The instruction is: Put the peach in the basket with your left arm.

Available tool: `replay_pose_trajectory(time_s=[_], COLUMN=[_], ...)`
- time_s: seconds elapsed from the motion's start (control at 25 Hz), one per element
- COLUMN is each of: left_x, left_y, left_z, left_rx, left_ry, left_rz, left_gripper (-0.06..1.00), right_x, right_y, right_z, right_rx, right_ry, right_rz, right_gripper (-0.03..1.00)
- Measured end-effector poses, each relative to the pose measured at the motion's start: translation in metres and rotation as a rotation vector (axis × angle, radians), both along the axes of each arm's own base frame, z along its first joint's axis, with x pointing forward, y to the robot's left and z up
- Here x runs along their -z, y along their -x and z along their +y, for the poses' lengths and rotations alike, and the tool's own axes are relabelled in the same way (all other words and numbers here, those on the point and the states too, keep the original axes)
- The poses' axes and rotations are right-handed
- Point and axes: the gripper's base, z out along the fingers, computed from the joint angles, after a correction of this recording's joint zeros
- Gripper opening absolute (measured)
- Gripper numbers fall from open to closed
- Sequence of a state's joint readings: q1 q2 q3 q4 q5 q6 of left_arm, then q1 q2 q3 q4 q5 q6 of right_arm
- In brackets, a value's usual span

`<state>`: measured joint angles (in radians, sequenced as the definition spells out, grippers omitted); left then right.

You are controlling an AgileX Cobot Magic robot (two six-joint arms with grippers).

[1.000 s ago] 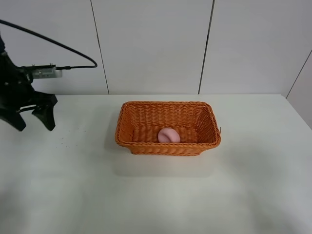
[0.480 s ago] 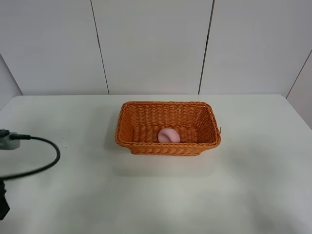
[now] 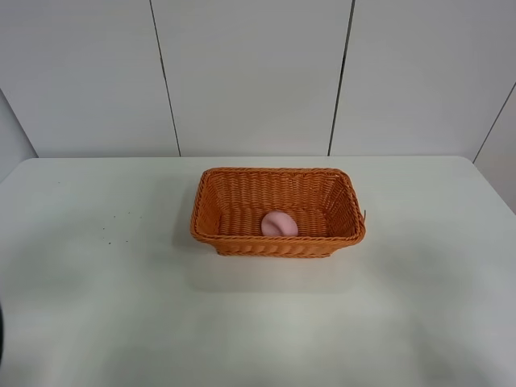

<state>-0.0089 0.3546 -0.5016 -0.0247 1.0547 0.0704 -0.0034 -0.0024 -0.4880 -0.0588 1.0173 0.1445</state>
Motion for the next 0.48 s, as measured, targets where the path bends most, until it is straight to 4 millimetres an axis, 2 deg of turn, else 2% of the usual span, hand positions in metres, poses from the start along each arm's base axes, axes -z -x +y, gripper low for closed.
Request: replay_pose_trajectory(time_s=[0.32, 0.48], left_x=[-0.003, -0.003], left_y=[0.042, 0.051], left_z=[-0.003, -0.003], left_rx=[0.013, 0.014], left_ry=[0.036, 0.038], left_rz=[-0.291, -0.348], left_gripper=[0.84, 0.84], right_x=[0.000, 0.000], right_y=[0.000, 0.000], right_z=[0.000, 0.000], right_rx=[0.000, 0.000], right_ry=[0.000, 0.000], right_rz=[0.000, 0.000], right_gripper=[0.69, 0.69])
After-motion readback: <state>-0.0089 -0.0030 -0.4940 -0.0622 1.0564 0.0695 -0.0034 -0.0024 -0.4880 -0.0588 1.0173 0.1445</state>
